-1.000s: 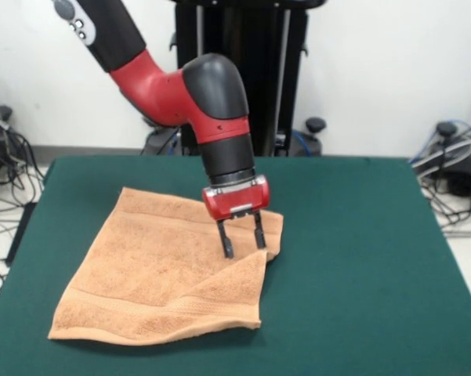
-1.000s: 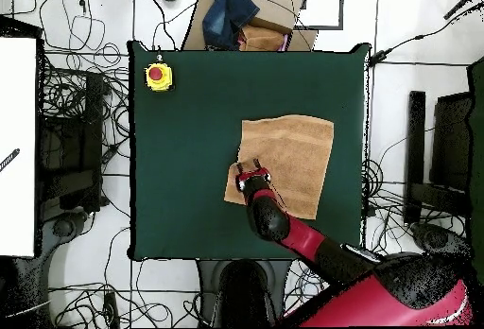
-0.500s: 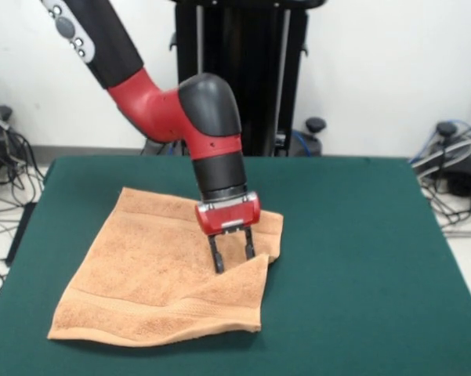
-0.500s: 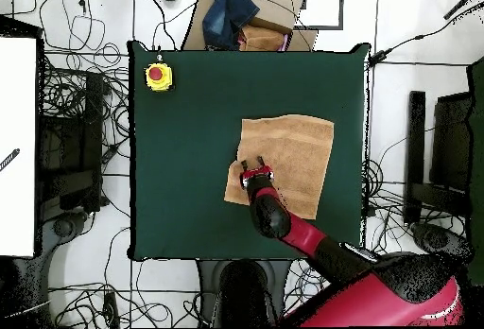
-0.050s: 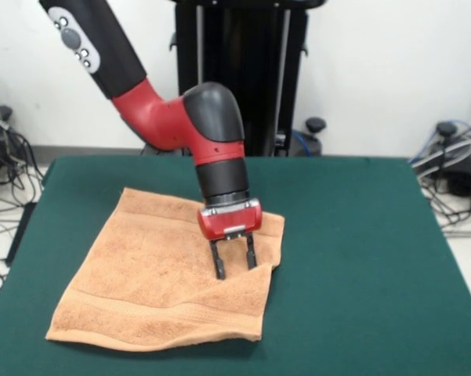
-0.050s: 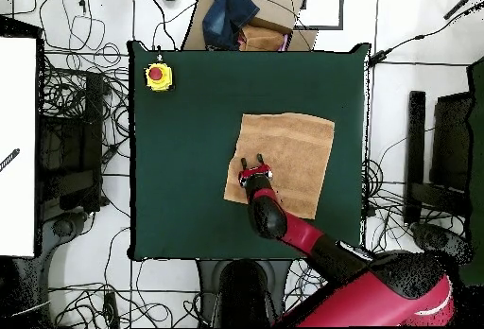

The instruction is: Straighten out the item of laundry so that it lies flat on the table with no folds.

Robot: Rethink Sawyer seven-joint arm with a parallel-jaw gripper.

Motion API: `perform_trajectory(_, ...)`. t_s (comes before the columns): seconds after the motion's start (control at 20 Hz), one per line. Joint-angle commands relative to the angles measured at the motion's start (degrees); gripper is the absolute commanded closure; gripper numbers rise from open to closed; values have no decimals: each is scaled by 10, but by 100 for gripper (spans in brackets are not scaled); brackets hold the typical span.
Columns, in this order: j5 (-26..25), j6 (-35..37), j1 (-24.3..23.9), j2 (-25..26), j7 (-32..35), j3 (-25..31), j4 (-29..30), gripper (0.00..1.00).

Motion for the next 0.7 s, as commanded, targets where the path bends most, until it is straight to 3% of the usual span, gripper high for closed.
perform_trajectory(0.05,-15,-39,4,49,205,45,-113,0)
perform_trajectory(0.45,-34,-72,-5,52,210,59,-99,0)
perform_trajectory(0.55,-19,-88,5,43,202,54,-92,0)
perform_trajectory(0.7,37,-40,37,15,178,39,-83,0)
